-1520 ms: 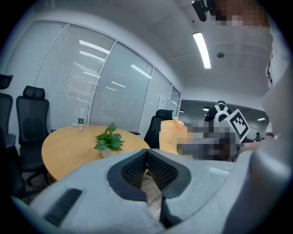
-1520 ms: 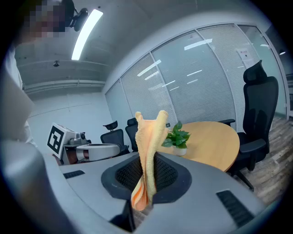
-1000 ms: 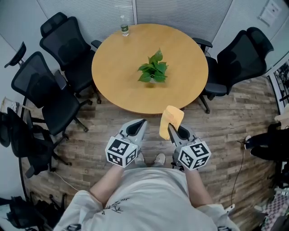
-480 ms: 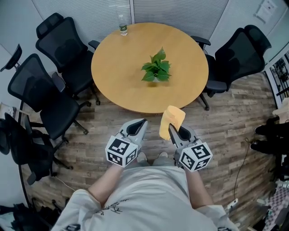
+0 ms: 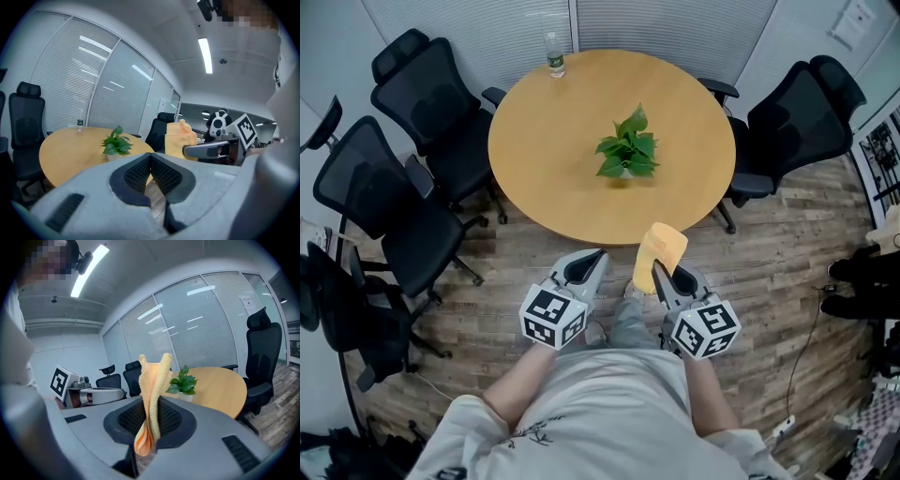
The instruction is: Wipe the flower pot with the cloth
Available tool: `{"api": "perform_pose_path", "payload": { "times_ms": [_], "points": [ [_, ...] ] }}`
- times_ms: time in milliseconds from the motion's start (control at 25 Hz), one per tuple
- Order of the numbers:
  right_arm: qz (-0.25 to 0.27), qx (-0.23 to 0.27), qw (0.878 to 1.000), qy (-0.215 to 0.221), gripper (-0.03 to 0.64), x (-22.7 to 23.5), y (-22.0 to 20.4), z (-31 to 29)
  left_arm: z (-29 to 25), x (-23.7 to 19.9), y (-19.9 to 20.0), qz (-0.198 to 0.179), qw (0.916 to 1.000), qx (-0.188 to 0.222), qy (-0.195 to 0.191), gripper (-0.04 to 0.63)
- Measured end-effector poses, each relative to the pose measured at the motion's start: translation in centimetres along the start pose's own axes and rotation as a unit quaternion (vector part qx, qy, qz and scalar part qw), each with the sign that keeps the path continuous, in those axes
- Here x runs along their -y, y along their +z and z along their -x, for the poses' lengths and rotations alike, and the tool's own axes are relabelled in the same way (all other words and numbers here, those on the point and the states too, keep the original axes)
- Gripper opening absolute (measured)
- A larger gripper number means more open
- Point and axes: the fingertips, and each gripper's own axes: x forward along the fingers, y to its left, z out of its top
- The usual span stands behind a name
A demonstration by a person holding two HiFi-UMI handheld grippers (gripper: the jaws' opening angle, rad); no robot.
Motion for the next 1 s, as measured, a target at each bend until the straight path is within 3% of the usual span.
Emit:
{"api": "perform_pose_path", "payload": {
  "times_ms": [320,560,1000],
  "points": [
    [0.003,-0.006,1.0,-0.001,0.049,4.6,2.0,-3.0,-4.7,-2.0,1.3,0.003,1.0,-0.002,0.009,0.011],
    [0.02,-0.008,1.0,0.011,0.049,8.6,5.0,-6.3,-9.0,-3.9,4.3,0.016,0.9994,0.028,0.01,0.011],
    [0.028,-0.012,0.998,0.051,0.049,15.2,8.7,-10.7,-15.8,-6.4,7.4,0.009,0.998,0.034,0.053,0.011]
  ]
}}
